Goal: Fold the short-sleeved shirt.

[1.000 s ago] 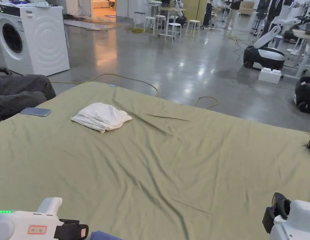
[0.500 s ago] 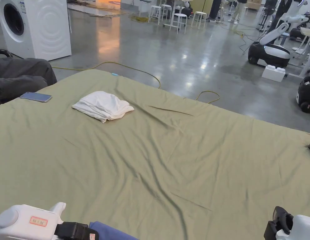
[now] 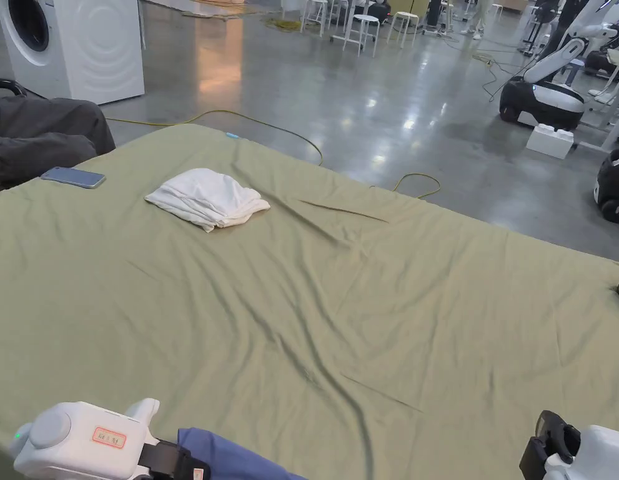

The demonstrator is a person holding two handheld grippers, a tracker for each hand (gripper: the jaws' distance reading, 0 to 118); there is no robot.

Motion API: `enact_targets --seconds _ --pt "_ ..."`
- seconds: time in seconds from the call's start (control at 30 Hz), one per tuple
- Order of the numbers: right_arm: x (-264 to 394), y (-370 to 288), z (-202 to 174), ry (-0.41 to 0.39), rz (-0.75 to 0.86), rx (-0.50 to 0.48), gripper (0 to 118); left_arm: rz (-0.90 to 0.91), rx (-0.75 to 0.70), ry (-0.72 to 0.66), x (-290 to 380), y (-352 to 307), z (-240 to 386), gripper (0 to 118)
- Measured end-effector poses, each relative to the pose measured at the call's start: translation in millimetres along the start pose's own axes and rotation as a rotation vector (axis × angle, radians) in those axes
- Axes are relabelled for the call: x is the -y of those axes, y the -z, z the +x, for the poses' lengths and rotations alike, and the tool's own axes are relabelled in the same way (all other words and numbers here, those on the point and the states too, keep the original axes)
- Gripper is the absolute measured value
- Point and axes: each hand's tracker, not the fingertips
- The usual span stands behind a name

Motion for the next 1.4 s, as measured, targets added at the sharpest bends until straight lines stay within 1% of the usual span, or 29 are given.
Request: enact_targets --seconds 0.1,0.17,0.23,0.33,0.37,0.4,0.57,0.63,0.7,0.77,0.8,0.93,1.03,1.2,1.4 --pt "-2.0 -0.7 3.7 -0.002 0.004 0.003 0 0.035 -0.019 0.012 0.3 -15.2 15.0 9" --pt "-3.5 -0.6 6.7 -0.001 0.004 0.001 0 0.062 -0.040 0.031 2.5 -28.0 38.0 9" --pt "-4.8 -0.5 9.2 -0.002 0.006 0.002 0 0.077 -0.083 0.054 -0.9 -42.5 53.3 9" --pt "-7.0 -0.2 12.3 -0.005 0.014 -0.002 0 0.126 -0.165 0.062 -10.1 -66.7 65.0 9" --pt "-7.5 -0.2 13.0 -0.006 0.017 -0.002 0 0.138 -0.167 0.052 -11.8 -77.2 67.8 9" --pt "-8.4 -0.3 14.1 -0.007 0.022 -0.003 0 0.160 -0.185 0.055 -24.9 -90.7 48.6 9" --pt "-10.5 0.6 17.2 -0.002 0.035 -0.014 0 0.232 -0.396 0.093 -26.5 -133.0 69.8 9" --pt "-10.0 1.6 17.9 0.003 0.037 -0.019 0 0.204 -0.465 0.096 -24.0 -134.9 80.7 9" --pt "-8.9 2.6 18.5 0.008 0.035 -0.023 0 0.191 -0.478 0.120 -20.6 -127.9 87.3 9" --pt "-7.1 3.0 19.0 0.016 0.033 -0.027 0 0.175 -0.442 0.137 -15.6 -119.1 102.0 9" --pt "-6.1 2.9 19.4 0.020 0.031 -0.029 0 0.158 -0.391 0.135 -3.8 -111.3 122.1 9" --pt "-1.5 -0.9 21.7 0.031 0.026 -0.034 0 0.113 -0.222 0.133 6.9 -80.9 152.0 9" --pt "3.5 -3.1 25.0 0.034 0.021 -0.032 0 0.058 -0.166 0.173 12.6 -44.2 174.9 9" --pt "10.5 -7.0 30.6 0.048 0.002 -0.024 0 -0.072 -0.250 0.210 21.2 32.3 188.0 9" --pt "20.7 -12.5 41.2 0.058 -0.025 -0.005 0 -0.175 -0.354 0.145 23.2 114.0 167.4 9"
